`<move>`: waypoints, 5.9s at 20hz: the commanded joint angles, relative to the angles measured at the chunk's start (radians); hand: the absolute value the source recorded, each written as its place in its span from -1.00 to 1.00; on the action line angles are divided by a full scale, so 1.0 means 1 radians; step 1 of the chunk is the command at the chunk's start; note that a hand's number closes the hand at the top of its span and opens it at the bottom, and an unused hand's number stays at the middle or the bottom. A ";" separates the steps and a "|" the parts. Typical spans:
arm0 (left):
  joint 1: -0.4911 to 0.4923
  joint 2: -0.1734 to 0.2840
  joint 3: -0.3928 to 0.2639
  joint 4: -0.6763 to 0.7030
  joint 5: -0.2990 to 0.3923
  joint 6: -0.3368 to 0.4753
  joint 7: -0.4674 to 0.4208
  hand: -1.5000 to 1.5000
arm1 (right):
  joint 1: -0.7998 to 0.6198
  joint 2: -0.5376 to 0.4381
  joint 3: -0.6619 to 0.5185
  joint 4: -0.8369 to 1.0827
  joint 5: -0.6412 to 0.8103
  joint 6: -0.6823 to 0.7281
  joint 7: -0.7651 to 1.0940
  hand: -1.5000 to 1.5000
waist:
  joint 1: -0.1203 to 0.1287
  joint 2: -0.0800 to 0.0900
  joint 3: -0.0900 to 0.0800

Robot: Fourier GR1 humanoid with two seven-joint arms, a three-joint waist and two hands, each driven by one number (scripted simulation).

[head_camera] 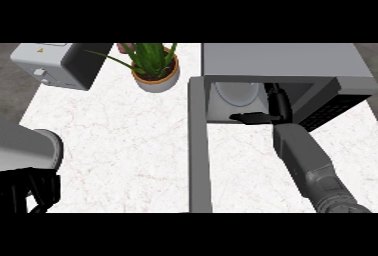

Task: Pick up the milk, place it into the microwave and close the microwave

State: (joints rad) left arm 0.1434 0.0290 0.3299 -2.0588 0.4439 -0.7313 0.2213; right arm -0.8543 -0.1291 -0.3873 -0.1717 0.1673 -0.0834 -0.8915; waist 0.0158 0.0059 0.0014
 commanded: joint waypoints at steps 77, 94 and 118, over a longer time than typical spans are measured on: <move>-0.964 -0.029 -1.201 1.211 0.283 1.471 -0.677 -1.00 | 1.048 -0.307 0.070 -1.951 -0.306 0.497 0.520 1.00 | -0.279 0.043 -0.011; -1.020 -0.029 -1.160 1.222 0.492 1.518 -0.763 -1.00 | 0.900 -0.390 0.018 -1.883 -0.251 0.463 0.524 1.00 | -0.285 0.081 -0.005; -1.054 -0.029 -1.188 1.272 0.596 1.496 -0.880 -1.00 | 0.788 -0.321 0.087 -1.644 -0.609 0.570 0.626 -1.00 | -0.290 0.094 -0.001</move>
State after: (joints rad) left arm -0.8369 0.0001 -0.9232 -0.8668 1.0023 0.7518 -0.6809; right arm -0.0477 -0.4391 -0.2950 -1.8482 -0.3962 0.4651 -0.2788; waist -0.2612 0.0907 0.0017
